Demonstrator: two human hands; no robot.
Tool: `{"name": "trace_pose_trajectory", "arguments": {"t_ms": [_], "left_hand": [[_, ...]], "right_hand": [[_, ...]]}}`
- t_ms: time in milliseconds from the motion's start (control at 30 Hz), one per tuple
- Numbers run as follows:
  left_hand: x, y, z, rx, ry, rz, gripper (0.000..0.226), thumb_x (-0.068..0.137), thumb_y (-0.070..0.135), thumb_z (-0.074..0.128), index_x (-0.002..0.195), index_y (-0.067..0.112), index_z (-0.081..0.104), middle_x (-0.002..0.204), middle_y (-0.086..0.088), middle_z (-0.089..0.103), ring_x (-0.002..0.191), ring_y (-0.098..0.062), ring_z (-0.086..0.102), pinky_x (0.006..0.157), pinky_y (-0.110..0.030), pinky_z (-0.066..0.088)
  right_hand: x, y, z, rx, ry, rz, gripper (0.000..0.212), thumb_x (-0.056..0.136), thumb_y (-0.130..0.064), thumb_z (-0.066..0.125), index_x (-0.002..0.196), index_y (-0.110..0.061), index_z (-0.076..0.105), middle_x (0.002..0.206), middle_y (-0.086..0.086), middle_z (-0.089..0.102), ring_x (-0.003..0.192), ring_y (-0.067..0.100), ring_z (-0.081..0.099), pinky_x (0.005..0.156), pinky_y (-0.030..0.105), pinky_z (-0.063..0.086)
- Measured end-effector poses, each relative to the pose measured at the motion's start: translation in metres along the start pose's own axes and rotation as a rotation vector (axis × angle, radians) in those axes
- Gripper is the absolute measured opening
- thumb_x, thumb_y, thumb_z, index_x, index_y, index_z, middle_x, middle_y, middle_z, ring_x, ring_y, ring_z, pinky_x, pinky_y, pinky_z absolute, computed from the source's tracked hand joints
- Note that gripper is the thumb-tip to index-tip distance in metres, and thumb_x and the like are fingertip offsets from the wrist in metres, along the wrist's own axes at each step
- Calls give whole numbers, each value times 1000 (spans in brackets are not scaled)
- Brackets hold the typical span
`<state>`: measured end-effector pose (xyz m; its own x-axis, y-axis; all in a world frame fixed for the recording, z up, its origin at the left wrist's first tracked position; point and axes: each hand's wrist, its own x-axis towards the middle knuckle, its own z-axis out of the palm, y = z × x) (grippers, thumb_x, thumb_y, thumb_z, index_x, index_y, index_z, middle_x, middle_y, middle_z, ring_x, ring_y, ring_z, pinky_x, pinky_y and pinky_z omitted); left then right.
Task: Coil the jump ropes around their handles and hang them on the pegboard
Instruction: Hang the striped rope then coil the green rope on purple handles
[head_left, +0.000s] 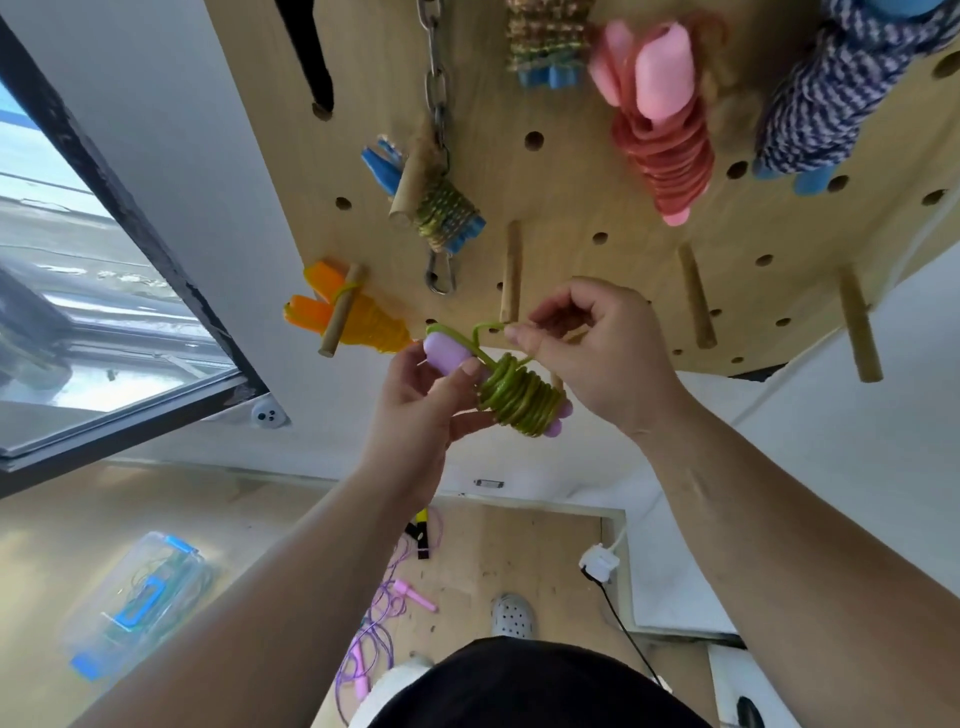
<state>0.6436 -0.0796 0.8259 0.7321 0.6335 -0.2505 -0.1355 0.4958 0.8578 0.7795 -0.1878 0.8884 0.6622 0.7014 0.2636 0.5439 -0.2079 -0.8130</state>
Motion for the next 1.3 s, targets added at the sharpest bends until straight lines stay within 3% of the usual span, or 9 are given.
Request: {"name": "trace_pose_trajectory", "arguments": {"t_ms": [133,333,500,600,667,800,1033,1133,1300], "left_hand": [[-3,-2,-2,38,-13,28,57,85,23,74,133,3,50,113,-18,63,88,-27,73,74,-41,60],[10,4,9,-41,37,1,55,88,20,72,134,3,48,107,-15,67,86,-32,74,73,-39,61],[32,9,21,-103,93,-47,53,95,13,70,140,6,41,127,-20,63,98,-43,73,78,-45,62],[42,14,32,-155,130,-91,52,96,12,69,138,6,39,126,-20,64,94,-43,74,78,-45,63],[49,16,39,-191,136,-107,49,97,13,68,137,1,41,121,-20,67,93,-43,74,78,-47,63],[57,20,49,-227,199,-157,49,95,14,70,134,1,44,111,-17,67,88,-41,75,77,-48,64],[73,37,59,-169,266,-222,38,94,11,70,127,-1,56,96,-11,63,54,-17,73,65,-41,64],[73,35,57,-104,254,-234,44,93,15,72,131,4,53,107,-13,66,61,-19,75,69,-42,64],[57,25,40,-5,133,-206,84,79,29,84,148,18,37,122,-13,68,94,-29,76,74,-43,64]], "right_hand": [[-5,11,-4,-58,-61,-89,12,84,-20,81,88,-12,73,81,-6,68,76,11,64,66,19,52],[19,14,2,-51,53,-80,6,90,-17,75,89,-21,70,80,-14,66,75,3,63,68,16,50],[41,19,14,44,134,-1,2,90,-19,73,90,-21,73,81,-11,70,78,7,67,75,33,59],[55,22,21,24,204,45,3,87,-27,75,85,-24,75,80,1,70,77,17,67,73,43,58],[63,19,22,27,226,75,7,86,-26,76,80,-26,74,73,-1,70,73,16,66,70,37,56],[78,13,25,23,287,136,18,84,-26,80,70,-28,69,61,-16,65,58,-6,59,57,11,42],[89,4,32,-55,402,259,21,79,-38,80,69,-21,73,65,-9,69,62,6,65,58,22,47],[84,2,32,10,392,278,22,84,-33,77,68,-19,72,64,-7,68,60,7,63,61,27,52],[44,7,24,-3,285,207,34,97,-29,60,79,-2,70,67,13,62,60,16,51,59,33,43]]}}
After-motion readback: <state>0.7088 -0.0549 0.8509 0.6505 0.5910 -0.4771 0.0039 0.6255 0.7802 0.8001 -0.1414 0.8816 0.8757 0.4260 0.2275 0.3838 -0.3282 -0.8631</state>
